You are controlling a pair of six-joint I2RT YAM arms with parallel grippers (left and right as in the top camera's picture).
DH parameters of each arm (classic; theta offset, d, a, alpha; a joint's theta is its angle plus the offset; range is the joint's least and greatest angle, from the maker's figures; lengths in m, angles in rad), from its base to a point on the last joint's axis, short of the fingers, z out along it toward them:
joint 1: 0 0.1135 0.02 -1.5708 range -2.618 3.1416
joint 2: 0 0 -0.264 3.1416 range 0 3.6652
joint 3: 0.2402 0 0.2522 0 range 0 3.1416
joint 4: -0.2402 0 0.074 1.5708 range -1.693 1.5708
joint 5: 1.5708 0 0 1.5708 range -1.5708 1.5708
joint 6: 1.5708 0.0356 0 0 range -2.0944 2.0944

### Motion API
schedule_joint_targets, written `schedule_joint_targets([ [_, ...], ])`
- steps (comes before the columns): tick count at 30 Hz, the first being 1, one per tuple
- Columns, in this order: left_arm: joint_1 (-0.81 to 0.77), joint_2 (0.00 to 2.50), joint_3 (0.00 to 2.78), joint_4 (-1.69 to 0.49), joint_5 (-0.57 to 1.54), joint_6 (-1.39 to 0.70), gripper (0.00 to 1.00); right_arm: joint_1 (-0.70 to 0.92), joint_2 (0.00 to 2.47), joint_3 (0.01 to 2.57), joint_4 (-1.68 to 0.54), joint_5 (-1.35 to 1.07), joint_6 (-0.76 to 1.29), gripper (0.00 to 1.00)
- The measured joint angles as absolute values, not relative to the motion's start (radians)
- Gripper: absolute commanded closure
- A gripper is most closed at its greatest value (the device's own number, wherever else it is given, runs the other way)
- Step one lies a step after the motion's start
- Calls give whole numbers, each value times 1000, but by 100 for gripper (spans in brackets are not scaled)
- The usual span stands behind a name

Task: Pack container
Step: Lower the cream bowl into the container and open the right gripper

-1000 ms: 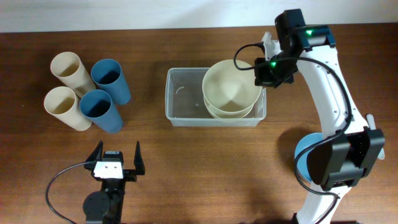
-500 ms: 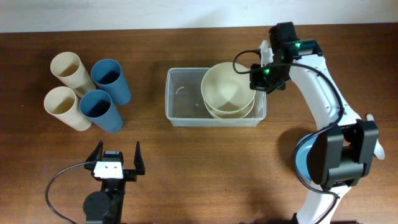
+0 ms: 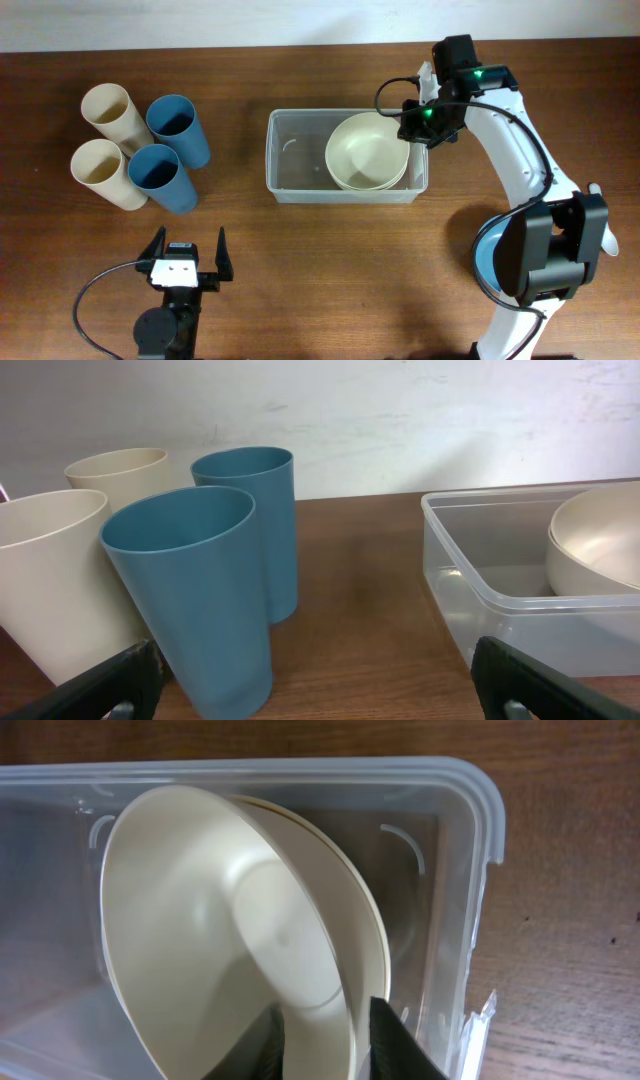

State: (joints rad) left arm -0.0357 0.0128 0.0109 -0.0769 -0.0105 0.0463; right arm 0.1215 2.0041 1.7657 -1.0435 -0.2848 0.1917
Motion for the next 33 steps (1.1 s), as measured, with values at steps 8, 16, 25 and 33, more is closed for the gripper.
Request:
schedule_joint_targets([
  [8,-36,13,11,-77,-10,46,0,121,2004,1797,-1087,-284,203,88],
  [16,-36,13,11,-77,-10,46,0,121,2006,1797,-1108,-248,202,84],
  [25,-36,13,11,-77,-10,46,0,121,2035,1797,-1107,-228,202,81],
  [33,-36,13,11,-77,-10,46,0,121,2066,1797,-1107,-228,201,81],
])
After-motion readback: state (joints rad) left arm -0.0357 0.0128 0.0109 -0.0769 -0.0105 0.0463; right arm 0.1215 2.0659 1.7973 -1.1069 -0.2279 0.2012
